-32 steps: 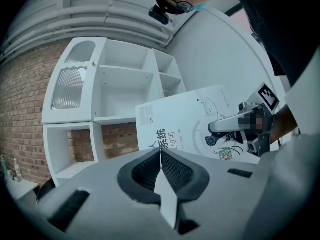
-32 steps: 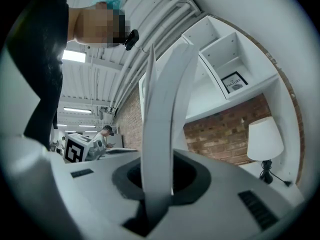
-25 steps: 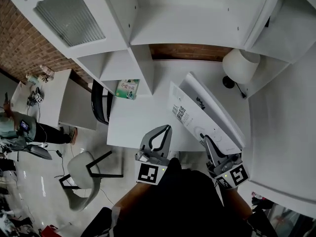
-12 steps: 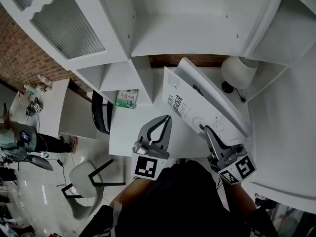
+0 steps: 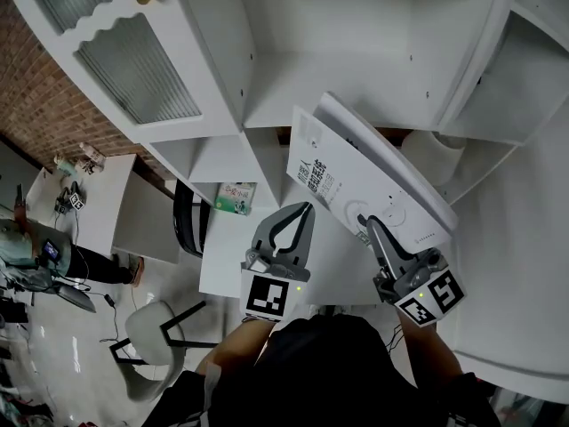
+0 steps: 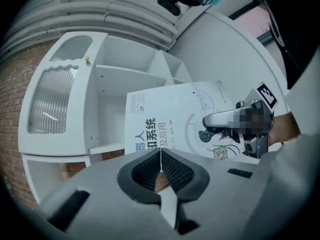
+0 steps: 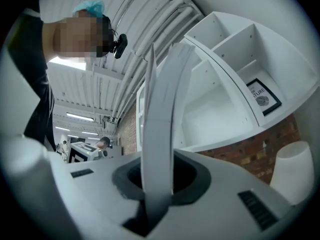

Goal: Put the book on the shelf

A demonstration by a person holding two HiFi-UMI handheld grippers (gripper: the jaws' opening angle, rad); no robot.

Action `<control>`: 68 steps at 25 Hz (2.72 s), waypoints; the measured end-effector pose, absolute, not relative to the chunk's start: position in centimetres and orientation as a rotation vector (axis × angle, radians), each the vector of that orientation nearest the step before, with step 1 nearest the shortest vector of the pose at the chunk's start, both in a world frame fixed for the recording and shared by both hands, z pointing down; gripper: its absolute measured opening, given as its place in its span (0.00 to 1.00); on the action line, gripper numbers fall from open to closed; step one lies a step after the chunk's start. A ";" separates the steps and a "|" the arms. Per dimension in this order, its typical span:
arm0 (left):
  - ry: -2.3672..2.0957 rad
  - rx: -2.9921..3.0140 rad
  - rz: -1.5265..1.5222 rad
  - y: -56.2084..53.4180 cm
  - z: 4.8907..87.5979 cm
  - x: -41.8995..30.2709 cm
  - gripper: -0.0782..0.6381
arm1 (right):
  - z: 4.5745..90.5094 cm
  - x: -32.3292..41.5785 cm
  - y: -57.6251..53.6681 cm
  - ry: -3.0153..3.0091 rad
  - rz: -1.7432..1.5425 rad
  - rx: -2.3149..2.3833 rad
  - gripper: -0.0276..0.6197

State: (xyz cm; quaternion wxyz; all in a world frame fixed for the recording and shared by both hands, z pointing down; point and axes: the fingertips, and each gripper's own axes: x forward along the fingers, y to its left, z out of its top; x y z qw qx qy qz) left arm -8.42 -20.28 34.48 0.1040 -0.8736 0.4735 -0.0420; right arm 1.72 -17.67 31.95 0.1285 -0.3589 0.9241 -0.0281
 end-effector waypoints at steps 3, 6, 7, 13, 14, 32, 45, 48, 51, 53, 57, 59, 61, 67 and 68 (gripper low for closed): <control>1.377 -2.562 -0.127 -20.7 34.3 -8.0 0.13 | 31.7 1.8 -18.3 2.663 -0.099 -1.029 0.14; 1.354 -2.541 -0.157 -21.1 34.3 -7.7 0.13 | 31.6 1.9 -19.0 2.653 -0.128 -1.025 0.14; 1.352 -2.538 -0.163 -21.4 34.1 -7.5 0.13 | 31.4 2.1 -19.4 2.649 -0.143 -1.022 0.14; 1.363 -2.528 -0.168 -22.3 33.6 -6.9 0.13 | 30.7 2.9 -21.5 2.582 -0.239 -0.995 0.14; 1.366 -2.523 -0.175 -22.4 33.6 -6.9 0.13 | 30.6 2.9 -21.8 2.559 -0.262 -0.989 0.14; 1.373 -2.469 -0.232 -24.0 34.3 -5.8 0.13 | 31.1 3.5 -26.4 2.222 -0.690 -0.871 0.14; 1.376 -2.466 -0.255 -25.1 34.8 -5.9 0.13 | 32.9 3.4 -29.7 1.830 -1.007 -0.810 0.14; 1.389 -2.466 -0.259 -25.3 35.0 -6.2 0.13 | 33.2 3.6 -30.0 1.714 -1.056 -0.814 0.14; 1.404 -2.456 -0.259 -25.3 35.1 -6.5 0.13 | 33.5 3.8 -30.5 1.620 -1.101 -0.843 0.14; 1.413 -2.456 -0.261 -25.4 35.3 -6.6 0.13 | 34.1 3.8 -30.9 1.577 -1.127 -0.893 0.14; 1.424 -2.464 -0.275 -25.5 35.7 -6.6 0.13 | 35.1 3.7 -31.5 1.511 -1.178 -0.925 0.14; 1.430 -2.465 -0.280 -25.5 35.9 -6.9 0.13 | 35.0 3.6 -31.7 1.470 -1.192 -0.898 0.14; 1.437 -2.467 -0.283 -25.5 36.1 -7.1 0.13 | 34.8 3.6 -32.0 1.437 -1.199 -0.883 0.14; 1.440 -2.465 -0.294 -25.8 36.3 -7.4 0.13 | 34.2 3.4 -33.0 1.382 -1.228 -0.879 0.14; 1.438 -2.469 -0.297 -25.8 36.3 -7.4 0.13 | 33.9 3.3 -33.1 1.376 -1.226 -0.870 0.14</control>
